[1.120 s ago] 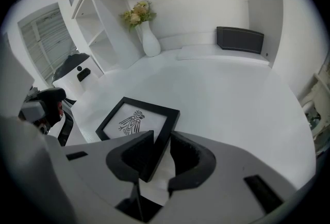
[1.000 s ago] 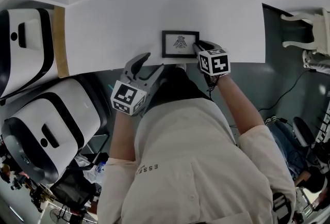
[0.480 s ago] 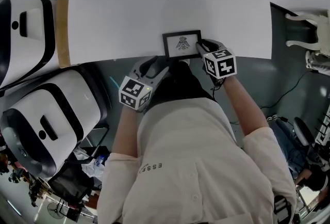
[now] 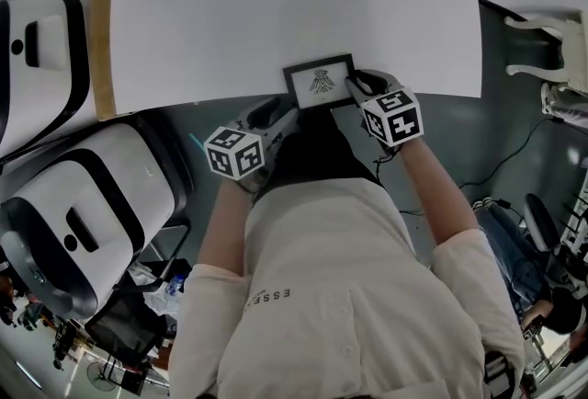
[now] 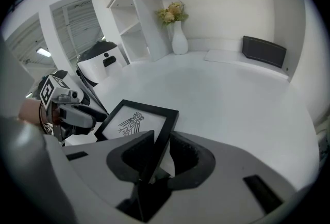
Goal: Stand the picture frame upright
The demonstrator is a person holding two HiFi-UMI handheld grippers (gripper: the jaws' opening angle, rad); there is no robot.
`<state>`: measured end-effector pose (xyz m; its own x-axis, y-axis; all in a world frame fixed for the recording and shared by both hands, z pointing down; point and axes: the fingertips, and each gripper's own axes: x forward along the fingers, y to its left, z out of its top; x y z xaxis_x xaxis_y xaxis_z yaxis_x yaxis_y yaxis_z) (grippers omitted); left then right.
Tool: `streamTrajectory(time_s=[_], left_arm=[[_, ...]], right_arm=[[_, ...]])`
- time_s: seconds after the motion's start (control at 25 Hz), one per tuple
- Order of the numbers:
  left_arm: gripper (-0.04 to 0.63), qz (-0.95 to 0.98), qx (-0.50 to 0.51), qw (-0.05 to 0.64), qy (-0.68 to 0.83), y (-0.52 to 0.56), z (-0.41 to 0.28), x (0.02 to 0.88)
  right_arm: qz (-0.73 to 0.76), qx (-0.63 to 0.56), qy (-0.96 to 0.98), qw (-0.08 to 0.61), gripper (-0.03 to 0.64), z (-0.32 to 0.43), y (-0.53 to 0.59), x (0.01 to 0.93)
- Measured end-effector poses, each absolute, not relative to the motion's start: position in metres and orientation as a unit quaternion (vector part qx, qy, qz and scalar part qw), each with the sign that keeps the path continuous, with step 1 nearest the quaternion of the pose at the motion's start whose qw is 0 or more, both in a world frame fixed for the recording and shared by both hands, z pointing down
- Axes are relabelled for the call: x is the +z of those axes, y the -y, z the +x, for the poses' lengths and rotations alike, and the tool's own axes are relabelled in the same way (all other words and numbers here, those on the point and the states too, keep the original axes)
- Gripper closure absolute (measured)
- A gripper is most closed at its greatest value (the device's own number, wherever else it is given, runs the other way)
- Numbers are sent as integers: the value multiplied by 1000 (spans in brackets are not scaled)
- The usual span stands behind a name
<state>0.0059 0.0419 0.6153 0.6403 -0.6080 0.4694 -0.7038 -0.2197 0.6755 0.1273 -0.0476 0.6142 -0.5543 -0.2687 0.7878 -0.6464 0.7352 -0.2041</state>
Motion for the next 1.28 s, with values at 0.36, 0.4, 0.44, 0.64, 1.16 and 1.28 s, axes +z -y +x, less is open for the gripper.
streamTrajectory(time_s=[0.36, 0.4, 0.44, 0.64, 1.16, 1.28], left_arm=[[387, 720, -36, 574, 389, -37, 16, 633], [390, 712, -51, 586, 384, -35, 18, 633], [393, 704, -65, 598, 379, -32, 19, 632], [456, 674, -113, 626, 377, -20, 18, 628], [517, 649, -153, 665, 337, -21, 30, 632], [518, 649, -165, 666, 328, -21, 30, 628]], right_arm=[[249, 235, 854, 393, 511, 128, 44, 615], [248, 234, 854, 393, 511, 129, 44, 615], [247, 233, 855, 393, 511, 128, 45, 615], [236, 227, 861, 389, 511, 127, 45, 614], [214, 213, 873, 383, 516, 123, 43, 614], [216, 221, 873, 378, 515, 122, 44, 615]])
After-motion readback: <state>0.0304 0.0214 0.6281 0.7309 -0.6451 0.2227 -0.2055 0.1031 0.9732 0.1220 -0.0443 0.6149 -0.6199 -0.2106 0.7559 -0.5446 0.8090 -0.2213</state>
